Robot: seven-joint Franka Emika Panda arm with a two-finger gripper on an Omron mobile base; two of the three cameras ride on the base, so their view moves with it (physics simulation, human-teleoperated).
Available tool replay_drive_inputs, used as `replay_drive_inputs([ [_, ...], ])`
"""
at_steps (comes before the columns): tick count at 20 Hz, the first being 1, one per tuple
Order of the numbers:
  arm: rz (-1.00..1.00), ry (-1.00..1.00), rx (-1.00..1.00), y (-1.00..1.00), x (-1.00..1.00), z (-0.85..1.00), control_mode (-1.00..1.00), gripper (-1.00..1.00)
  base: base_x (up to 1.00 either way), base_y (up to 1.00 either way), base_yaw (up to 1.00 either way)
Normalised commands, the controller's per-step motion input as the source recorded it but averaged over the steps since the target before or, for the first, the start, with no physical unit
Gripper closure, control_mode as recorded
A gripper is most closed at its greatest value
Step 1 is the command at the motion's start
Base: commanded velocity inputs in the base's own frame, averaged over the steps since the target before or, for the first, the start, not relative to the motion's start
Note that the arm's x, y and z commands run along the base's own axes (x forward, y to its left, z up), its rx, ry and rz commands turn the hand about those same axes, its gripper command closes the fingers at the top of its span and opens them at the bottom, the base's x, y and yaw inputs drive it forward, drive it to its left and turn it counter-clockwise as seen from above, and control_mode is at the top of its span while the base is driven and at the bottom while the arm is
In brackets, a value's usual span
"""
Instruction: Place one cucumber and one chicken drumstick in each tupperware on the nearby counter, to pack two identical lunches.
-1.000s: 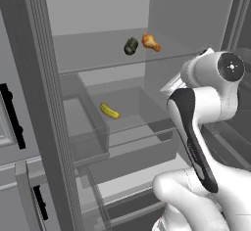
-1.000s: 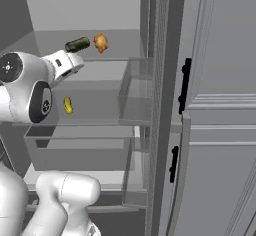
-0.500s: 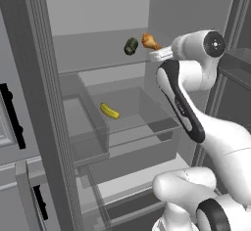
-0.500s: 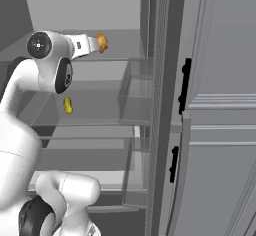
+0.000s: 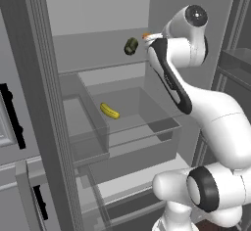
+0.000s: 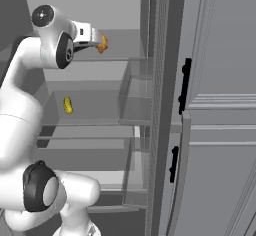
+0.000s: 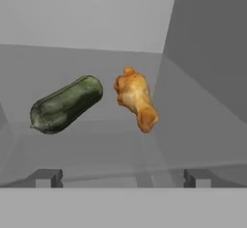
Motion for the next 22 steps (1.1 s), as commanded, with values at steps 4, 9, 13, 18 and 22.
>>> replay_drive_inputs([
  [4,0.1,0.07,0.01,-0.09,0.28,-0.35,-1.0,-1.0,0.0,0.0,0.0],
  [9,0.16,0.04,0.0,-0.03,0.88,-0.3,-1.0,-1.0,0.0,0.0,0.0],
  [13,0.18,0.04,0.0,-0.02,1.0,-0.01,-1.0,-1.0,0.0,0.0,0.0],
  [18,0.04,0.08,0.0,-0.3,0.65,-0.02,-1.0,-1.0,0.0,0.0,0.0],
  [22,0.0,0.13,0.0,-0.15,0.46,-0.08,-1.0,-1.0,0.0,0.0,0.0],
])
